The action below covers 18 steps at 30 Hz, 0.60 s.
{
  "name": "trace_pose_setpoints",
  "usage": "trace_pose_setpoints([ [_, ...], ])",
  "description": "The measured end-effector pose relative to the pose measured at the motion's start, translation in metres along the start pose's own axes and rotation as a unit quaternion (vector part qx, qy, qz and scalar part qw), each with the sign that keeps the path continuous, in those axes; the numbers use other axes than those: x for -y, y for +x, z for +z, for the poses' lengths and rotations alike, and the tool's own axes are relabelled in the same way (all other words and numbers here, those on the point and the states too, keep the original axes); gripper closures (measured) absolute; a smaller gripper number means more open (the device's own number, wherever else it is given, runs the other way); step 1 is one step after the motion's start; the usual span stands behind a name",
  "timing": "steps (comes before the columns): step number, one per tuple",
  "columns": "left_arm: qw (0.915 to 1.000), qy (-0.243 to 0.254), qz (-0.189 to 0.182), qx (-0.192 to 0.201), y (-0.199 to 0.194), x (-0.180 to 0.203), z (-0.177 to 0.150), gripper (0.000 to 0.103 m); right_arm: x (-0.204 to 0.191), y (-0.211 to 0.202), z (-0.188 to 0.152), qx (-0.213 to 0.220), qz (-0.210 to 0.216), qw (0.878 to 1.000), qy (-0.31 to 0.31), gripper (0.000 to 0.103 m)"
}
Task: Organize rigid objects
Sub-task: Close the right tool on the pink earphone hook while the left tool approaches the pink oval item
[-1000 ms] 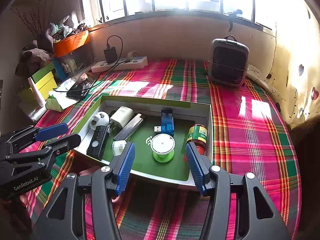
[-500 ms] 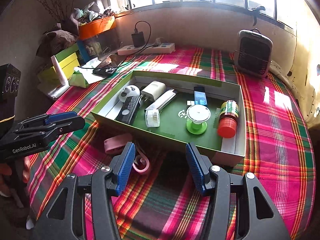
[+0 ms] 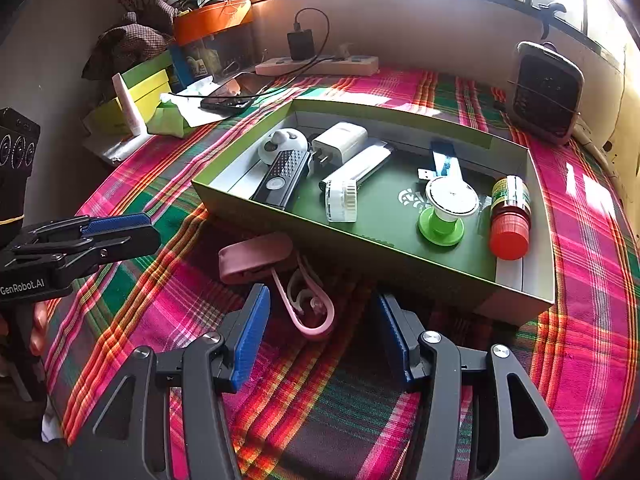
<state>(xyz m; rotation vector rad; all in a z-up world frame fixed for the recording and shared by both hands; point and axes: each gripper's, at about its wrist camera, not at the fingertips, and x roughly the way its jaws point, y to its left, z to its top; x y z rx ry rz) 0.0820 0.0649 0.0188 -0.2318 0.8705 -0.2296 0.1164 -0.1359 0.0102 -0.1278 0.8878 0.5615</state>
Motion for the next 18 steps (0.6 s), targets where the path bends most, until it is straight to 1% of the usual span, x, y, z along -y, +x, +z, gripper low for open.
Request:
trace_pose_setpoints([
  [3, 1.0000, -0.002, -0.005, -0.004, 0.002, -0.001, -0.001, 0.060, -0.001, 0.003, 0.001, -0.004, 0.003, 1.000, -0.001, 0.049],
  [6, 0.9999, -0.002, -0.008, -0.007, 0.004, -0.001, -0.002, 0.060, -0.004, 0.007, 0.002, -0.011, -0.006, 1.000, -0.011, 0.049],
  [18, 0.9997, 0.000, -0.014, -0.020, 0.012, 0.002, -0.003, 0.060, -0.007, 0.009, 0.003, -0.007, -0.003, 1.000, -0.015, 0.049],
])
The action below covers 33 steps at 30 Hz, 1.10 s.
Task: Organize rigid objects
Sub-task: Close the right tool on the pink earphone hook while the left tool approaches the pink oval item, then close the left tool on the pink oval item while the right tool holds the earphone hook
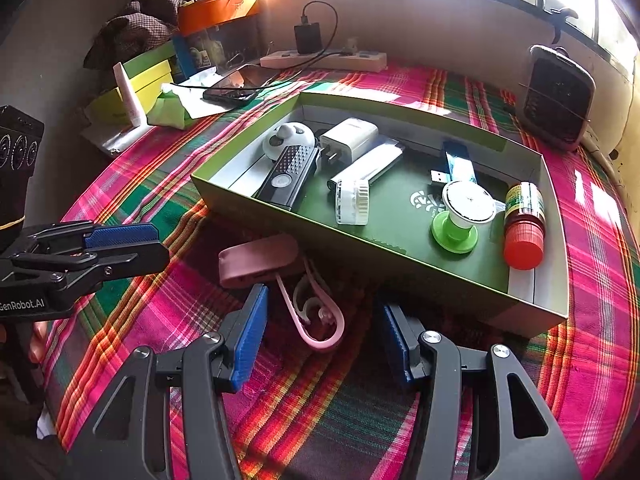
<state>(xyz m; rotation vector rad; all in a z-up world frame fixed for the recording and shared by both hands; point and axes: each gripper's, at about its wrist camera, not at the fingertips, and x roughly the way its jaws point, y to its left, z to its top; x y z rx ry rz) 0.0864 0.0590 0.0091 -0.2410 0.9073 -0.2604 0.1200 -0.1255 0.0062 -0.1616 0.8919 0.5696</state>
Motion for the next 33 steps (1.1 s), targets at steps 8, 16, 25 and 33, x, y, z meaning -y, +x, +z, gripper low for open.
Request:
trace_pose_setpoints([
  [8, 0.9999, 0.006, -0.008, -0.010, 0.006, 0.007, 0.002, 0.060, 0.000, -0.003, -0.004, 0.003, -0.017, 1.000, -0.014, 0.073],
  [16, 0.9993, 0.022, -0.017, -0.023, 0.015, 0.020, 0.005, 0.060, 0.007, -0.008, -0.008, 0.005, -0.015, 1.000, -0.004, 0.079],
  [25, 0.9978, 0.058, -0.012, -0.028, 0.025, 0.041, 0.016, 0.058, 0.018, -0.022, -0.019, 0.013, -0.021, 1.000, 0.011, 0.079],
  [33, 0.9957, 0.084, -0.011, -0.038, 0.038, 0.058, 0.023, 0.058, 0.040, -0.038, -0.034, 0.018, -0.035, 0.998, 0.044, 0.079],
])
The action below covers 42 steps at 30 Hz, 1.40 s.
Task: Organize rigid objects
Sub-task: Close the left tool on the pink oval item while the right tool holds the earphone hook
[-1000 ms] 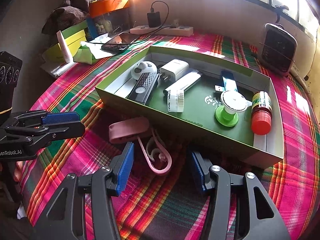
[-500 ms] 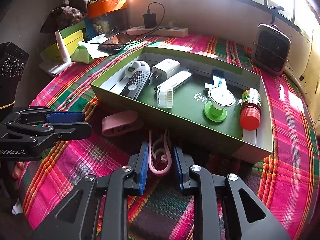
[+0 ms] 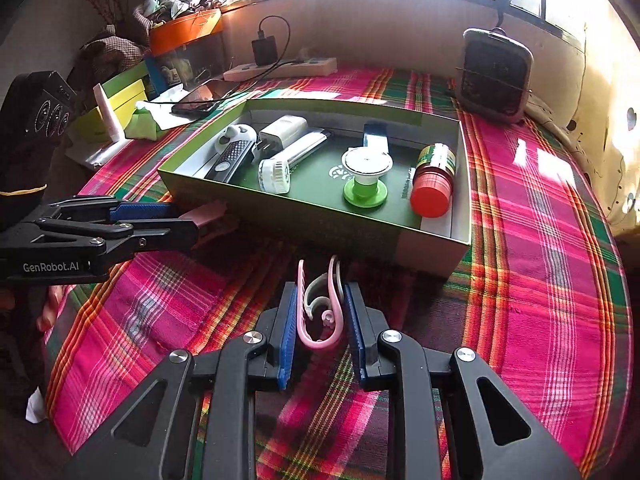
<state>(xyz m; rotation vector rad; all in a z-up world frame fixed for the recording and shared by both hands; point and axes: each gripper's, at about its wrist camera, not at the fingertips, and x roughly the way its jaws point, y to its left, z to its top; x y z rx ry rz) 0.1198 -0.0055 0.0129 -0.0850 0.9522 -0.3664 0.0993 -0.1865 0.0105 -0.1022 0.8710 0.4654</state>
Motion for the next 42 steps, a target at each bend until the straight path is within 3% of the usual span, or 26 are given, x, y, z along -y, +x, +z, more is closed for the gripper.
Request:
trace_pose_setpoints([
  [13, 0.9965, 0.051, 0.065, -0.008, 0.017, 0.019, 0.003, 0.058, 0.019, -0.012, -0.007, 0.013, -0.008, 1.000, 0.023, 0.079],
  [31, 0.9970, 0.053, 0.057, 0.000, 0.021, 0.036, 0.001, 0.059, 0.023, -0.013, -0.009, 0.016, -0.001, 1.000, 0.027, 0.079],
  [42, 0.9959, 0.049, 0.076, 0.007, 0.020, 0.033, 0.000, 0.076, 0.022, -0.013, -0.009, 0.016, -0.001, 1.000, 0.024, 0.079],
])
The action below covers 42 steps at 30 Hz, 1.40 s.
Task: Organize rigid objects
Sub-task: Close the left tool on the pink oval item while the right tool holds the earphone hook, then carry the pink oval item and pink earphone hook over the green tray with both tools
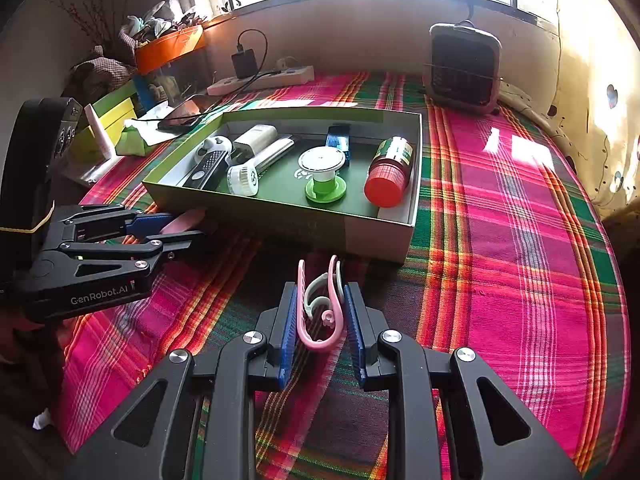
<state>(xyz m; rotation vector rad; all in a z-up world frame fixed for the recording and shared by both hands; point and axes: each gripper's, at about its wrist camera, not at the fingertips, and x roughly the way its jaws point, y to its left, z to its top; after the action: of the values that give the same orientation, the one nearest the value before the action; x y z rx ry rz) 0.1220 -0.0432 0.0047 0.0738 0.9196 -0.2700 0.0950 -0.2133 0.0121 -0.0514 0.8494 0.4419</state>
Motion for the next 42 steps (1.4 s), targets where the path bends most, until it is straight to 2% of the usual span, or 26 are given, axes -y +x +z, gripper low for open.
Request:
trace_pose_setpoints([
  [7, 0.9999, -0.012, 0.000, 0.002, -0.002, -0.006, -0.002, 0.086, -0.002, 0.001, -0.001, -0.003, -0.003, 1.000, -0.004, 0.079],
  [42, 0.9996, -0.028, -0.005, 0.009, -0.016, -0.008, -0.014, 0.086, -0.013, -0.004, -0.005, -0.003, -0.006, 1.000, -0.008, 0.079],
])
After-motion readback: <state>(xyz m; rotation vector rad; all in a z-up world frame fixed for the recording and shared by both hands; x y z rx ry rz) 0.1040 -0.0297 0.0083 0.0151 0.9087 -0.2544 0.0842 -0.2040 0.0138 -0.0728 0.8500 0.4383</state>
